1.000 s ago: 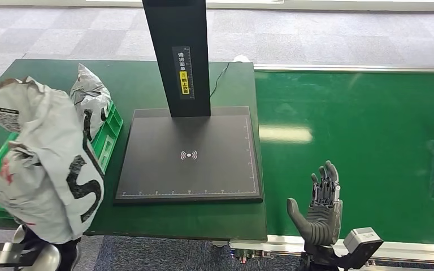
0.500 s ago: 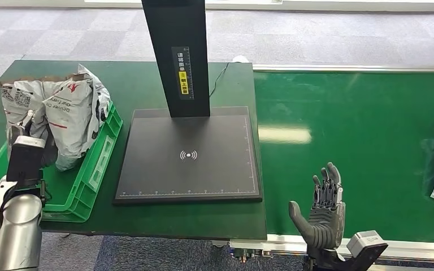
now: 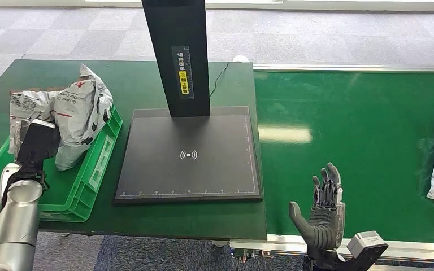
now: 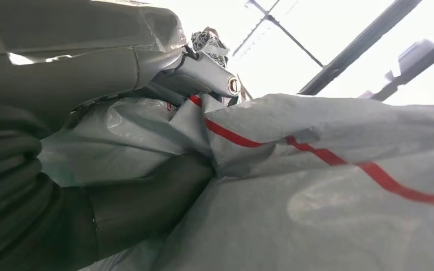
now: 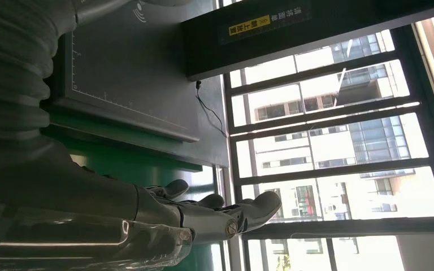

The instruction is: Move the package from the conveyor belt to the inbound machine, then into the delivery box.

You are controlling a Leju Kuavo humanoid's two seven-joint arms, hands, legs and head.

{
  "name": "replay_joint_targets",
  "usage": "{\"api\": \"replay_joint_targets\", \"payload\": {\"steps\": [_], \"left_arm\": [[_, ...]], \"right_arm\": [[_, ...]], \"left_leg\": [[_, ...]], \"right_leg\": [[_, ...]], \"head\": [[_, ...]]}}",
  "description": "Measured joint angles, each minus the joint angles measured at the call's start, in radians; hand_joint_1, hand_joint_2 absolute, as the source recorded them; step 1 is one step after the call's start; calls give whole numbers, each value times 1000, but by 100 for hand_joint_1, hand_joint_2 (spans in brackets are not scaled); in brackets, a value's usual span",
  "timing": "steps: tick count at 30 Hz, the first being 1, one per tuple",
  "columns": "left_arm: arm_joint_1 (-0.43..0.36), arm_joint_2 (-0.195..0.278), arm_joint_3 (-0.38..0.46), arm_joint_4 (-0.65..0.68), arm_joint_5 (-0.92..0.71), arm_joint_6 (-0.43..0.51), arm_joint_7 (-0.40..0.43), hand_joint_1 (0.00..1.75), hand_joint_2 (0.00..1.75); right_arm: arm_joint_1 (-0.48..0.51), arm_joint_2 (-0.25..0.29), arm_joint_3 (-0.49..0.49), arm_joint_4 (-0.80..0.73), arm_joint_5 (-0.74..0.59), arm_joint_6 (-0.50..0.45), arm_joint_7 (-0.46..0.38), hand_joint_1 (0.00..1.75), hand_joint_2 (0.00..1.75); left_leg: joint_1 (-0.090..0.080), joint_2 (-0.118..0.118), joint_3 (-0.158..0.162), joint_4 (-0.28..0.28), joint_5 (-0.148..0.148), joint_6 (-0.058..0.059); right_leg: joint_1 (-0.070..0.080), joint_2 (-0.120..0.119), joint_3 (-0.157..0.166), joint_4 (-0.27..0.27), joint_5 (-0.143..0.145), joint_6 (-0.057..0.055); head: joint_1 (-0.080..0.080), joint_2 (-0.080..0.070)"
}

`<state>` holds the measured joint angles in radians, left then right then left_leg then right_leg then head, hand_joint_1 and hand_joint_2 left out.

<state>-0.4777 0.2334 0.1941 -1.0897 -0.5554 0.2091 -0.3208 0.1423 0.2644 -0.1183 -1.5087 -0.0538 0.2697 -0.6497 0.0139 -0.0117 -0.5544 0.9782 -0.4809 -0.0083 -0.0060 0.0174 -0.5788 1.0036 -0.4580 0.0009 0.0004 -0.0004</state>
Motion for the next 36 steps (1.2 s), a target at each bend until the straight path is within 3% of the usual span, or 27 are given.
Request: {"api": "replay_joint_targets", "payload": {"steps": [3,7,12,15,18,21,25,29,36], "left_arm": [[-15,10,4,41,-3,2,-1,174,175],[-76,71,35,231,-7,-18,-3,0,175],[-68,91,62,239,84,-38,-58,0,175],[-2,81,94,98,226,-48,-87,0,175],[55,68,114,-49,289,-53,-76,0,175],[104,52,130,-172,352,-28,-122,0,175],[195,4,147,-390,462,23,-183,0,175],[314,-81,145,-607,497,66,-255,0,175],[379,-135,143,-742,503,87,-270,0,175]], "right_arm": [[0,0,0,0,0,2,0,0,175],[-7,0,0,5,2,10,0,0,175],[-13,0,0,14,3,11,0,0,175],[-15,0,-2,18,7,11,0,0,175],[-18,0,-3,20,10,11,0,0,175],[-21,1,-4,22,11,10,0,0,175],[-21,1,-5,24,11,5,0,0,175],[-19,2,-6,24,11,-1,0,0,175],[-19,6,-6,24,11,-7,0,0,175]], "left_leg": [[0,0,0,0,0,0],[0,0,0,0,0,0],[0,1,-1,0,0,0],[0,2,-1,0,0,-1],[0,1,-1,0,0,-1],[0,1,-1,0,-1,-1],[0,1,-1,0,-1,-1],[0,1,-1,0,-2,-1],[0,1,-1,0,-2,-1]], "right_leg": [[0,0,0,0,0,0],[0,0,0,0,0,0],[0,1,0,0,0,0],[0,2,-1,0,0,0],[0,2,-1,0,-1,0],[0,2,-1,0,-1,0],[0,2,-1,0,-1,0],[0,2,-2,0,-1,1],[0,2,-1,0,-1,0]], "head": [[0,0],[1,0],[0,0],[0,0],[1,0],[0,0],[0,0],[1,0],[0,0]]}}
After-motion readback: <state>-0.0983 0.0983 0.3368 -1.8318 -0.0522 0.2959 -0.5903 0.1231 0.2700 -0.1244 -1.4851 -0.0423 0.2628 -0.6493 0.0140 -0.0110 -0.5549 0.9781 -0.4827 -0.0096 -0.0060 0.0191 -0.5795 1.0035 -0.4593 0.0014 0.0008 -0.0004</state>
